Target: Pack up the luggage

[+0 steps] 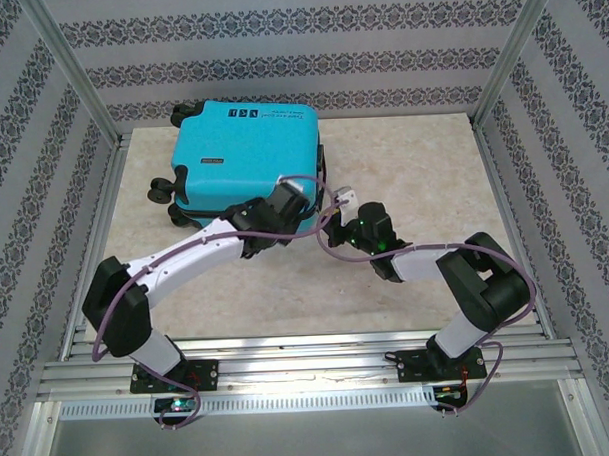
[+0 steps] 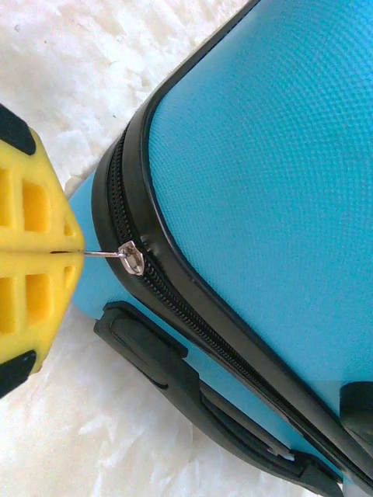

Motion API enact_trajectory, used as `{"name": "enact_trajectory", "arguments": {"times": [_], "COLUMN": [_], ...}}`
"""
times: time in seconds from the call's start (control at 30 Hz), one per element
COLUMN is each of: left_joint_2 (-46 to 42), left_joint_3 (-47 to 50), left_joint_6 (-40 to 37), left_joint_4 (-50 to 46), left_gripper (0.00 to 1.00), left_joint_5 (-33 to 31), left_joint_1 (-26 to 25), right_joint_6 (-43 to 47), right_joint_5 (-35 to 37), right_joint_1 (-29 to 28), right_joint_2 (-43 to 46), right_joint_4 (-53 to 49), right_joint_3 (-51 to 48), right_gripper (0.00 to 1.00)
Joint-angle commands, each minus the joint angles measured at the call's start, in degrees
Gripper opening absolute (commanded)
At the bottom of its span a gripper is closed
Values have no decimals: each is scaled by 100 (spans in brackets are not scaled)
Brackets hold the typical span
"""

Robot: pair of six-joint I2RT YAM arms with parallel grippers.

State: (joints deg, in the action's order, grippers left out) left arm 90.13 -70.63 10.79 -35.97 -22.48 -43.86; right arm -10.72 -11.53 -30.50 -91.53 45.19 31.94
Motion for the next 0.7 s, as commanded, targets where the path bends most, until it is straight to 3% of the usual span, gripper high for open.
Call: {"name": "enact_trajectory", "arguments": {"times": [0.0, 0.17, 0.3, 0.43, 0.67], "left_joint_2": [-324, -980, -1093, -438, 1398], "left_joint_3": [362, 177, -507, -1507, -3560], "left_joint_6": [300, 309, 101, -239, -754], "left_joint_4": [-1303, -1386, -803, -528, -975], "left_gripper": [65, 66, 80, 86, 88], "left_joint_5": [62, 138, 559, 690, 255], "left_joint_1": [112, 113, 106, 105, 108], "right_joint_6": [-124, -214, -273, -312, -389], "right_joint_5": [17, 63, 108, 133, 106], "right_joint_1": [-257, -393, -396, -393, -430], "right_joint_2": [237, 410, 491, 532, 785], "right_joint_4": [174, 157, 156, 170, 159], "right_joint_3": [-210, -348, -414, -445, -621], "right_gripper": [0, 0, 0, 0, 0]}}
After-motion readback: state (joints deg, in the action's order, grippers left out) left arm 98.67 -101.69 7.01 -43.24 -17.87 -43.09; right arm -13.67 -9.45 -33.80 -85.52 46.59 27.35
